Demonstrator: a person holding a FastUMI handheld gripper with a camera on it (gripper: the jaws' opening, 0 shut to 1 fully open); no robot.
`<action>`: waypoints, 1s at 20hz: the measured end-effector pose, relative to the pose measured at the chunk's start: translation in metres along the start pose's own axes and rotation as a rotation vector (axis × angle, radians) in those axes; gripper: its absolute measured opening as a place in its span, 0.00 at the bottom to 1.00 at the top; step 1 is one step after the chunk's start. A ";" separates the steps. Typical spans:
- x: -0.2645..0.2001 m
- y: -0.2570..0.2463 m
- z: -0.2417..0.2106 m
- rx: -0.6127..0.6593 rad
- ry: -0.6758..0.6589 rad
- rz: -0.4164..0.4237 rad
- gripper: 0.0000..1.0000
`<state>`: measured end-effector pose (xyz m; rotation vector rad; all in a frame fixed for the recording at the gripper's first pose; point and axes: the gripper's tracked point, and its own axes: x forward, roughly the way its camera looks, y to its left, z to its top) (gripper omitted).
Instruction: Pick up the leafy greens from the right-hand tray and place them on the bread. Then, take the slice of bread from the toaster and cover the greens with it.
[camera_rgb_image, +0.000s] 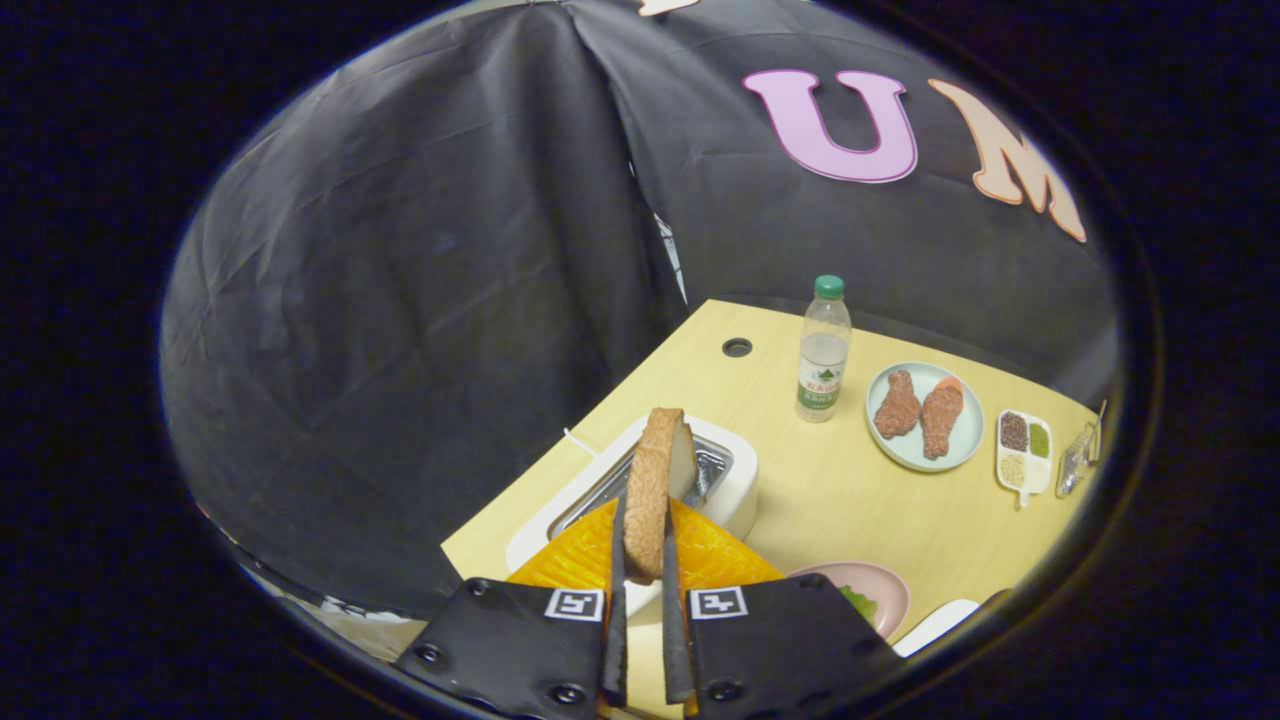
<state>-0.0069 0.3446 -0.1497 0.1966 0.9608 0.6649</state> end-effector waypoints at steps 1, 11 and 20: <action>-0.004 0.003 0.002 0.031 -0.010 0.020 0.17; -0.045 -0.049 -0.016 0.155 -0.056 -0.029 0.17; -0.054 -0.107 -0.080 0.258 -0.041 -0.094 0.17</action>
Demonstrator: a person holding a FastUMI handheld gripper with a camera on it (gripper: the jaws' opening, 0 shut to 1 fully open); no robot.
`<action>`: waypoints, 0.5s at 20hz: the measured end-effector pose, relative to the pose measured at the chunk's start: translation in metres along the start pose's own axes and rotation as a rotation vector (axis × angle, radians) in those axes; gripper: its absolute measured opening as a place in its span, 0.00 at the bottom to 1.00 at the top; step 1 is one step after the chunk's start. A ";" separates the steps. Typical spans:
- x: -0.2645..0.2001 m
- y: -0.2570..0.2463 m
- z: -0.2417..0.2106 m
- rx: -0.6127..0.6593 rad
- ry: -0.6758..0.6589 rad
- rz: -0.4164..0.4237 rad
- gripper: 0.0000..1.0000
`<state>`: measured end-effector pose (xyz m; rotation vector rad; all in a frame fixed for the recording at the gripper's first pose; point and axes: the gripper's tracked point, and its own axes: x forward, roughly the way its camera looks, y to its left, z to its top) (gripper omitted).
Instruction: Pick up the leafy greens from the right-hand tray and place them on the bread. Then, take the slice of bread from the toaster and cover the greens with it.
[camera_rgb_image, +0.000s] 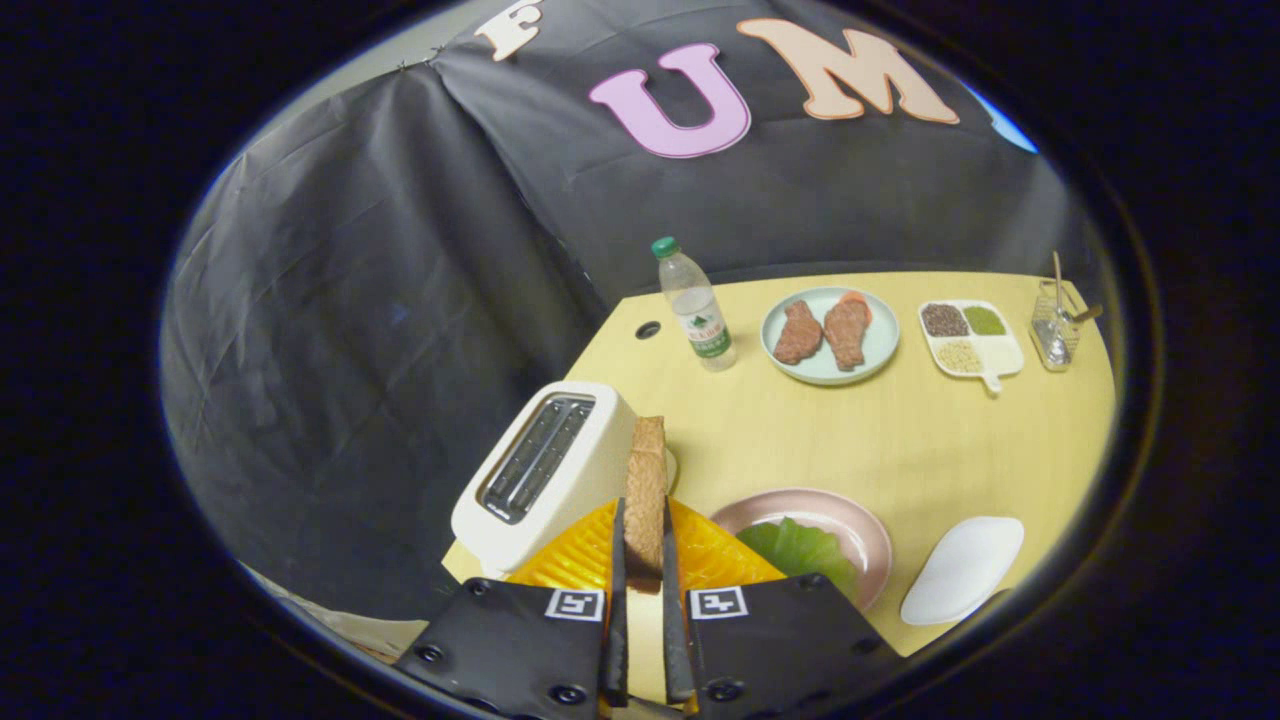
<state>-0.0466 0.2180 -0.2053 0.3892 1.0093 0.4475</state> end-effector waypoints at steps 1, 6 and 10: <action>0.009 -0.002 -0.005 0.008 0.005 -0.002 0.17; 0.019 -0.024 -0.028 0.070 0.007 -0.003 0.17; 0.026 -0.047 -0.049 0.154 0.009 -0.014 0.17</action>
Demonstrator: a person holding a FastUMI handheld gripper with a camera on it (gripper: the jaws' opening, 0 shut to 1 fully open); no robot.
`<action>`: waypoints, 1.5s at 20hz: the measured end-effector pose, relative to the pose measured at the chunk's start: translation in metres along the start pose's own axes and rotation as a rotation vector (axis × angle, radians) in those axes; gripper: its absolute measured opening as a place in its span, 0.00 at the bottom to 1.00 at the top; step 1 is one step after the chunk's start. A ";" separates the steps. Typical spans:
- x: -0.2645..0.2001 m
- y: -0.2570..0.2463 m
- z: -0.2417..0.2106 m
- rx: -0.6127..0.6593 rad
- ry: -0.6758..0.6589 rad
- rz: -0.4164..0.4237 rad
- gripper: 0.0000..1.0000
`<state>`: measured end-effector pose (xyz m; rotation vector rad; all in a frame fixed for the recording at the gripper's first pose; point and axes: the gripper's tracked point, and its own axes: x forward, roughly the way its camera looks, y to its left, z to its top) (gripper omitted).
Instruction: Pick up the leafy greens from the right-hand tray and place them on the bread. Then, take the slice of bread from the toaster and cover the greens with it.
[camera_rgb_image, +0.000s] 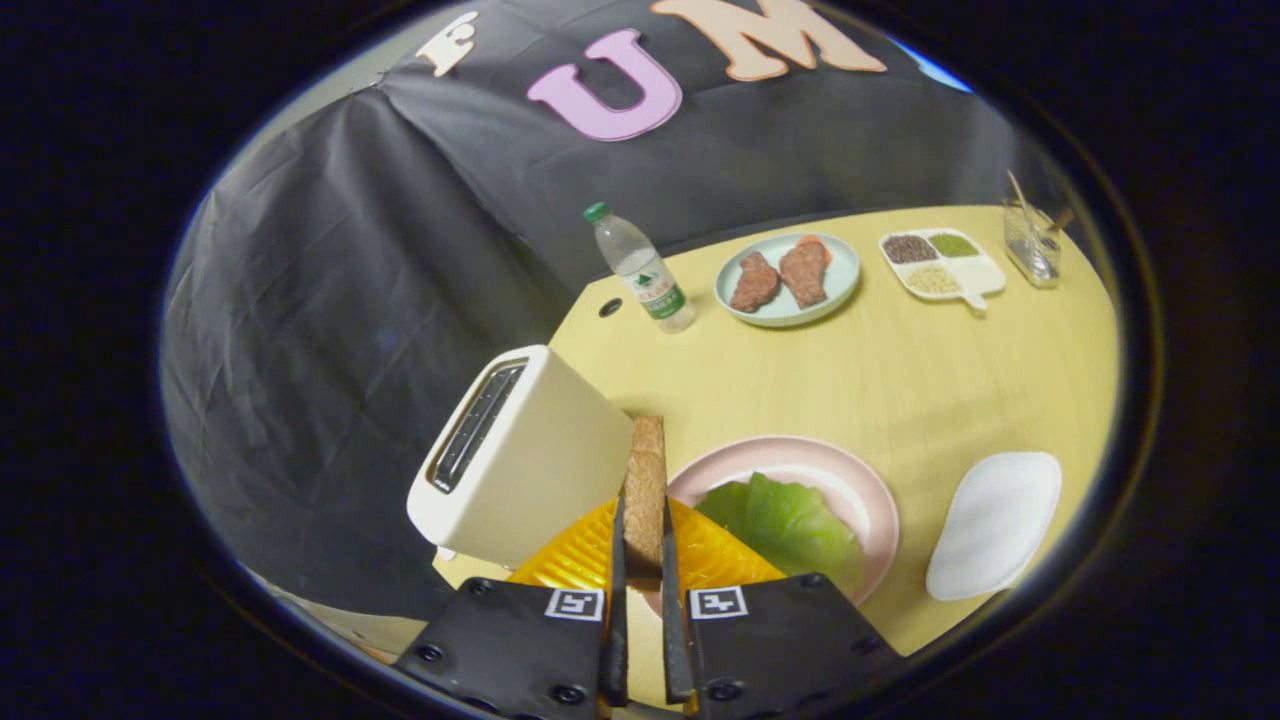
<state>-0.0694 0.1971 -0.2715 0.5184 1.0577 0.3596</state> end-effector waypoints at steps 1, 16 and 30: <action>-0.001 -0.008 -0.005 0.009 -0.001 -0.011 0.17; -0.013 -0.085 -0.040 -0.053 0.051 -0.171 0.47; -0.095 -0.108 0.056 -0.257 -0.266 -0.217 0.99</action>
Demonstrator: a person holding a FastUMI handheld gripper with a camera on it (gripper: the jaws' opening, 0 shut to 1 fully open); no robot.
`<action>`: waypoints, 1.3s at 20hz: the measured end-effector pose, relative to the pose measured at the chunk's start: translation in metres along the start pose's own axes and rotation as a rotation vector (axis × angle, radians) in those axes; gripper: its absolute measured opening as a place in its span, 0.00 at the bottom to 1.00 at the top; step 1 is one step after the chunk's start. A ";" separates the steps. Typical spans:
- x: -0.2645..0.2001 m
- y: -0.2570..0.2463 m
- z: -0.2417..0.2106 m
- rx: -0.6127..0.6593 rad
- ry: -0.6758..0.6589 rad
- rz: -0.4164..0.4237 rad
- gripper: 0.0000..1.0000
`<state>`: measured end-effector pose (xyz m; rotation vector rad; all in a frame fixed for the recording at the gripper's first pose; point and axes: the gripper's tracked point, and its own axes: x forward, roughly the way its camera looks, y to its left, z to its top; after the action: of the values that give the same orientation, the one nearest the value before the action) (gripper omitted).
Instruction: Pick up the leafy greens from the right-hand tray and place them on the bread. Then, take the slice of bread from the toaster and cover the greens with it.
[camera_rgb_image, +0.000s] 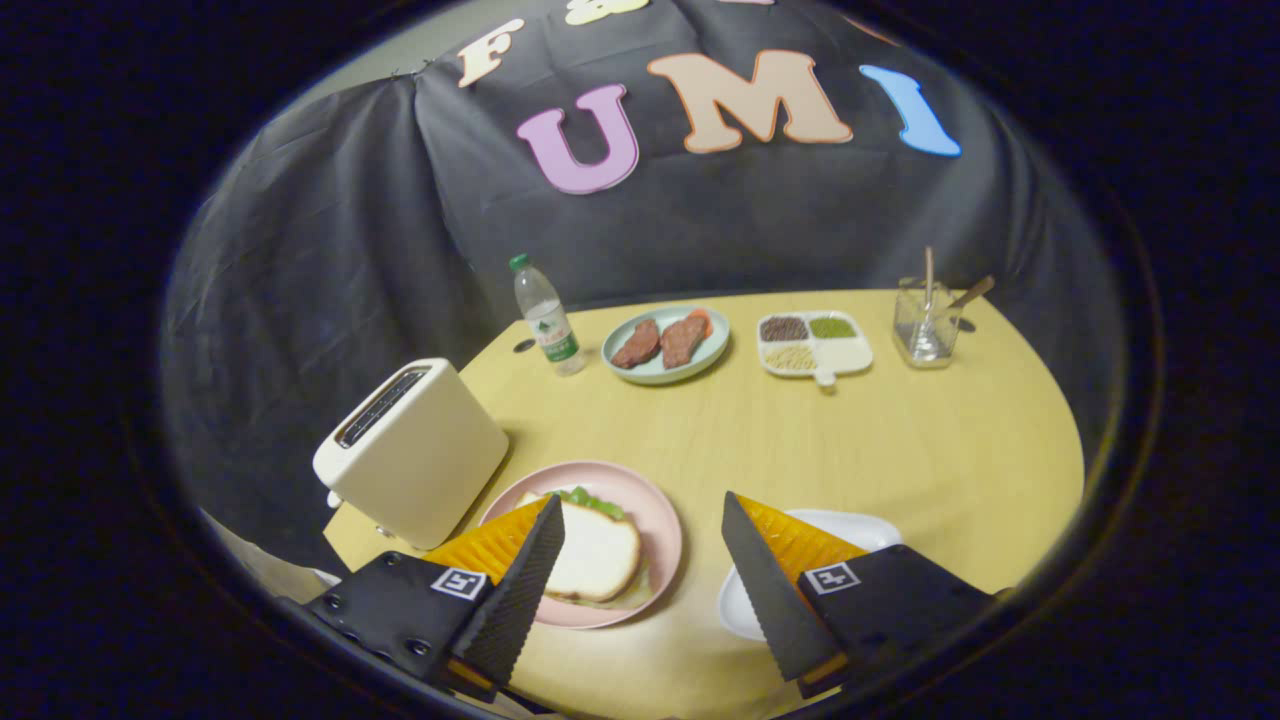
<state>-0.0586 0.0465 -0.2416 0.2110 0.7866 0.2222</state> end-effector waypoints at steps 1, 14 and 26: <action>-0.004 -0.008 0.010 -0.016 -0.034 -0.017 0.99; -0.085 -0.065 0.126 -0.177 -0.447 -0.282 0.98; -0.095 -0.065 0.145 -0.148 -0.498 -0.303 0.98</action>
<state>-0.0112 -0.0567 -0.0954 0.0016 0.2973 -0.0613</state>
